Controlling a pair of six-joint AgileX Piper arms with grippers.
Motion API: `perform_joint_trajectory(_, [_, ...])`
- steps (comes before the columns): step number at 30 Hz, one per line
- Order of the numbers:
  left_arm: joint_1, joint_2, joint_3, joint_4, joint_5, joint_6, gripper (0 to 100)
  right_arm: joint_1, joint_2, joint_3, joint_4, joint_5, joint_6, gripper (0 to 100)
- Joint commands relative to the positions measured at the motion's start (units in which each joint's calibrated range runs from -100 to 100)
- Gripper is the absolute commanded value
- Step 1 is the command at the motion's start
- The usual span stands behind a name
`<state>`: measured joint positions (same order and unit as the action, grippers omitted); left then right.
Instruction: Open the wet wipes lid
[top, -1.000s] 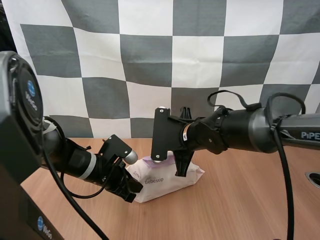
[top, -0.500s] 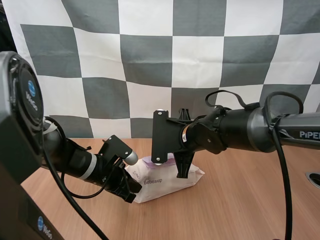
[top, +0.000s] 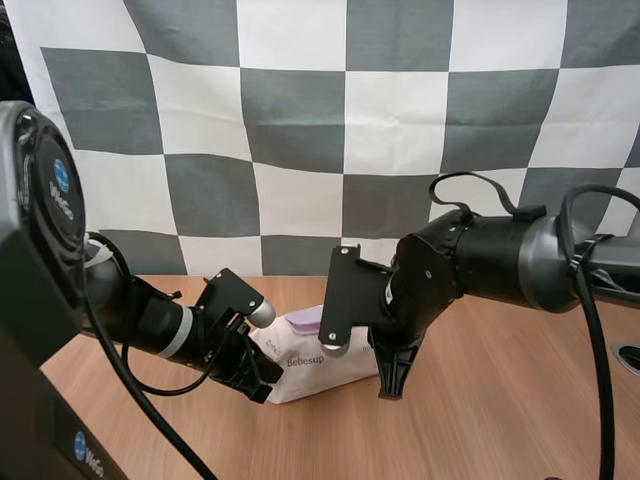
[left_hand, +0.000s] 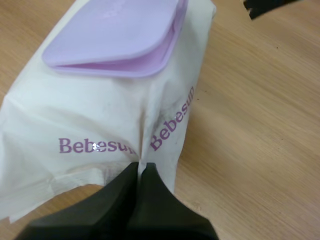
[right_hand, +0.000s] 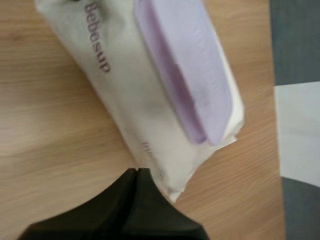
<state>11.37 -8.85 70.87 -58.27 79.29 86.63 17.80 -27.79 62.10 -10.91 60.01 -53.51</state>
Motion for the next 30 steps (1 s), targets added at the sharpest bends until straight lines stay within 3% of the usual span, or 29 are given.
perform_joint_trajectory(1, [-0.01,0.0,-0.1,0.0,0.3,0.0,0,0.0,0.7,1.4,-0.1,-9.1,-0.2,0])
perform_joint_trajectory(8, [-0.01,0.0,-0.1,0.0,1.0,0.0,0,0.0,3.1,2.2,0.3,-23.9,-0.2,0])
perform_joint_trajectory(17, [-0.01,0.0,-0.1,0.0,1.0,0.2,0,0.0,7.6,2.2,-0.4,-34.6,-0.2,0])
perform_joint_trajectory(30, [-0.01,0.0,-0.1,0.0,1.2,0.2,0,0.0,8.9,-4.6,-0.8,-31.5,-0.2,0])
